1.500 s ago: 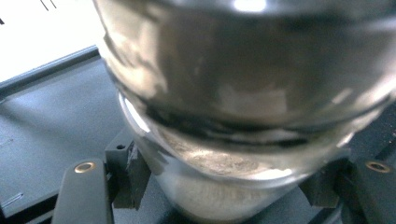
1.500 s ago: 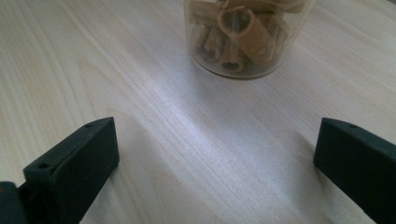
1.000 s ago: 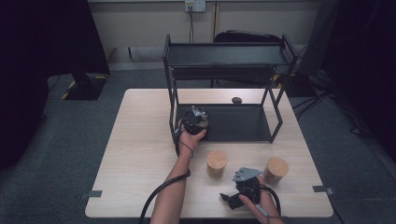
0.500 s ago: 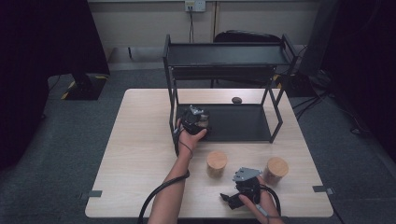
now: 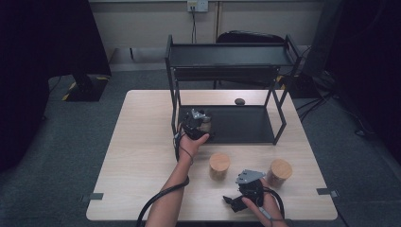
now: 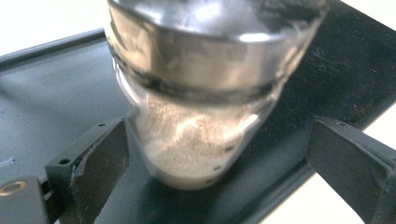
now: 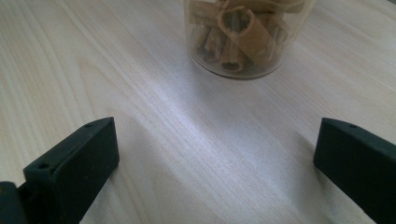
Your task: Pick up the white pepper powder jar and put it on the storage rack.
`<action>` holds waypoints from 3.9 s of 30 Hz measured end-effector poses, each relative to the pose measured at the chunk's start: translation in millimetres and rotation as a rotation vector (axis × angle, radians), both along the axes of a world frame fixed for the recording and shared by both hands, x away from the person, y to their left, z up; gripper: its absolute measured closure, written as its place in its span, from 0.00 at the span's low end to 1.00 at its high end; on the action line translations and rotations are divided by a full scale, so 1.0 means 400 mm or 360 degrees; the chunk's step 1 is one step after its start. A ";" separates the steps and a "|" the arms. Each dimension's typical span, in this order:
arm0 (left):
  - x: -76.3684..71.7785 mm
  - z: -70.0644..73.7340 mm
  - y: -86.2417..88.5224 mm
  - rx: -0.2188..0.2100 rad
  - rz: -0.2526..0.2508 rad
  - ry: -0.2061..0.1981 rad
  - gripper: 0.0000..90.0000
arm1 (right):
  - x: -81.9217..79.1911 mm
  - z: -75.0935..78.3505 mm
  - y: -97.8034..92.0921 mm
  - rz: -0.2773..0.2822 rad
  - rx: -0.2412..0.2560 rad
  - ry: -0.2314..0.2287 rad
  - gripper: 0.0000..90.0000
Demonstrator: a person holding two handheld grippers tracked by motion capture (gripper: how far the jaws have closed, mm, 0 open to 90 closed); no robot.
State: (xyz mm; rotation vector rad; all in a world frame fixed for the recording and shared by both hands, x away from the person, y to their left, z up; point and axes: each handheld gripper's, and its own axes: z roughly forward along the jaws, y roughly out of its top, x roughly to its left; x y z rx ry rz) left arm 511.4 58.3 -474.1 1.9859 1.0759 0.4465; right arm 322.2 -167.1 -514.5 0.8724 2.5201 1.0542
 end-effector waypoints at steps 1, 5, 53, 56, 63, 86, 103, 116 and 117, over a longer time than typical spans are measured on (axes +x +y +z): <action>-0.003 0.000 0.002 -0.0004 -0.0006 0.0001 0.06 | 0.000 0.000 0.000 0.0000 0.0000 0.0000 0.00; -0.012 0.000 0.009 -0.0028 -0.0031 0.0007 0.06 | 0.000 0.000 0.000 0.0000 0.0000 0.0000 0.00; -0.136 -0.014 0.057 -0.0083 -0.0265 0.0007 0.06 | 0.000 0.000 0.000 0.0001 0.0000 0.0000 0.00; -0.142 -0.011 0.065 -0.0084 -0.0274 0.0000 0.06 | 0.000 0.000 0.000 0.0000 0.0000 0.0000 0.00; -0.158 -0.009 0.088 -0.0059 -0.0304 0.0004 0.06 | 0.000 0.000 0.000 0.0000 0.0000 0.0000 0.00; -0.199 0.003 0.141 -0.0048 -0.0334 -0.0001 0.06 | 0.000 0.000 0.000 0.0001 0.0000 0.0000 0.00; -0.219 -0.006 0.176 -0.0049 -0.0332 -0.0005 0.06 | 0.000 0.000 0.000 0.0000 0.0000 0.0000 0.00; -0.237 -0.013 0.210 -0.0052 -0.0311 -0.0001 0.06 | 0.000 0.000 0.000 0.0001 0.0000 0.0000 0.00; -0.239 -0.014 0.213 -0.0049 -0.0309 0.0004 0.06 | 0.000 0.000 0.000 0.0001 0.0000 0.0000 0.00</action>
